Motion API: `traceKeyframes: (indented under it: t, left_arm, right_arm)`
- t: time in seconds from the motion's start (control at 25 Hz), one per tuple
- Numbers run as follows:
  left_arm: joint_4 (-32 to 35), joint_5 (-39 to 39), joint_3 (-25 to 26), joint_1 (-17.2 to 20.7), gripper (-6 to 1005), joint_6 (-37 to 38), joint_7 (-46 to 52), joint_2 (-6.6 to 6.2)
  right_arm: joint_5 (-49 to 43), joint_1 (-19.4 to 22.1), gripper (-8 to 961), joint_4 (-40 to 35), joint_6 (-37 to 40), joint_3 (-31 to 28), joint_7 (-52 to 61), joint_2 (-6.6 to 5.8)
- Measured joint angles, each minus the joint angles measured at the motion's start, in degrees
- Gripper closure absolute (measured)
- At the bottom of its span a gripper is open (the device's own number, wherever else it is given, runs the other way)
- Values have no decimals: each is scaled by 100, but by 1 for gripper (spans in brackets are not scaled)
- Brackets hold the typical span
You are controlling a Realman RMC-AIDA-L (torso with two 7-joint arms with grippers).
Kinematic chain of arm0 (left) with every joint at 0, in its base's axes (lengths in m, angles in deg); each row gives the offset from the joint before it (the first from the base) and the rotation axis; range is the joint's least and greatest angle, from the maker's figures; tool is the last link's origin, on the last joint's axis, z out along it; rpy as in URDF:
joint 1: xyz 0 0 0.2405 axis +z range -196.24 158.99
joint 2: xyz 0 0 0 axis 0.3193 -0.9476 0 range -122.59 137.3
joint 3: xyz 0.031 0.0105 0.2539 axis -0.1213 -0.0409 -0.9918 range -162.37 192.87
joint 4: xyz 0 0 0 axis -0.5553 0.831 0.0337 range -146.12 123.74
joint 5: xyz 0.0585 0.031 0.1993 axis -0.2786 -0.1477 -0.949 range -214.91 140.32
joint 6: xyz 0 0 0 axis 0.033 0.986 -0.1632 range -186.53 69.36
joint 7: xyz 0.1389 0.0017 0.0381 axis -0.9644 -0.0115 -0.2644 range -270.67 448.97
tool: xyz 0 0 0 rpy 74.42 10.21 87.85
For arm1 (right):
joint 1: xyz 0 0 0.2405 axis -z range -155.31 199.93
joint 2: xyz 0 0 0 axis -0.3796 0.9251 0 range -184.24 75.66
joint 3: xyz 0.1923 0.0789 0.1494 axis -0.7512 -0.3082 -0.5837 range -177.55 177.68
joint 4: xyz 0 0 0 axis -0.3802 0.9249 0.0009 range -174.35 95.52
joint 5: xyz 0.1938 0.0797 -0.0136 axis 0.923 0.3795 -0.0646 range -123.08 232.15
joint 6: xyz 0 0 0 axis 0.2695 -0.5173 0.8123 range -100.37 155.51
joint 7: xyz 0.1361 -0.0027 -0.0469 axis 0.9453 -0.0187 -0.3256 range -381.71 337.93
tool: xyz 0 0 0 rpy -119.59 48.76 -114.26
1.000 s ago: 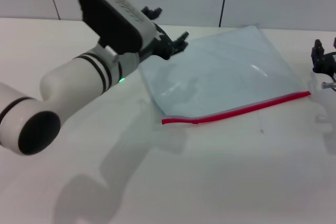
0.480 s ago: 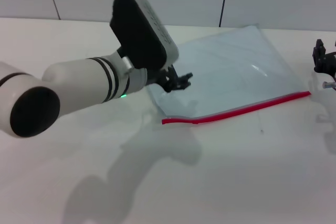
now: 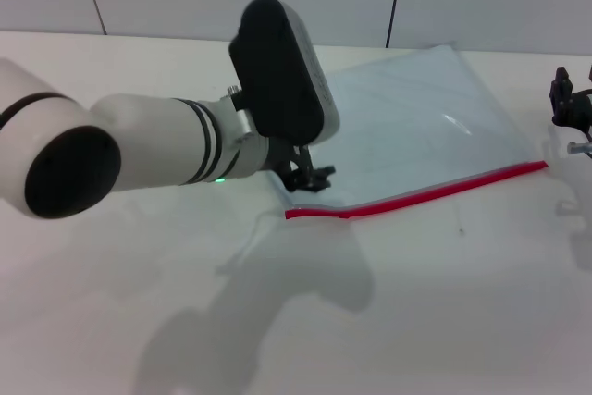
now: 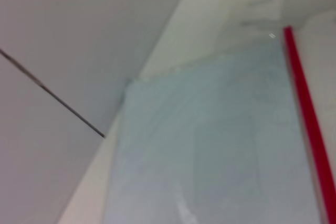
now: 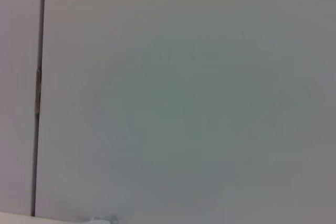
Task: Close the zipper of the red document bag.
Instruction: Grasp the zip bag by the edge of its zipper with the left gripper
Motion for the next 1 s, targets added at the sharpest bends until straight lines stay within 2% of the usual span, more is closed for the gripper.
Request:
traceKeyframes:
  t: [0.24,0.48,0.68,1.0]
  left_arm:
    - [-17,-132,-39,-184,167,-772,-3,1]
    - [-205,-148,-49,-287,171,-1207,-6,6]
    - [-465,-150,-51,-294,173,-1491,-8,9]
    - [-382,-254,-155,-347,173,-1735,-8,9]
  right_arm:
    - [0,-8,530,0,0,0,0,0]
    - [0,-9,530,0,0,0,0,0]
    - [0,-18,530,0,0,0,0,0]
    - [0,-18,531,0,0,0,0,0]
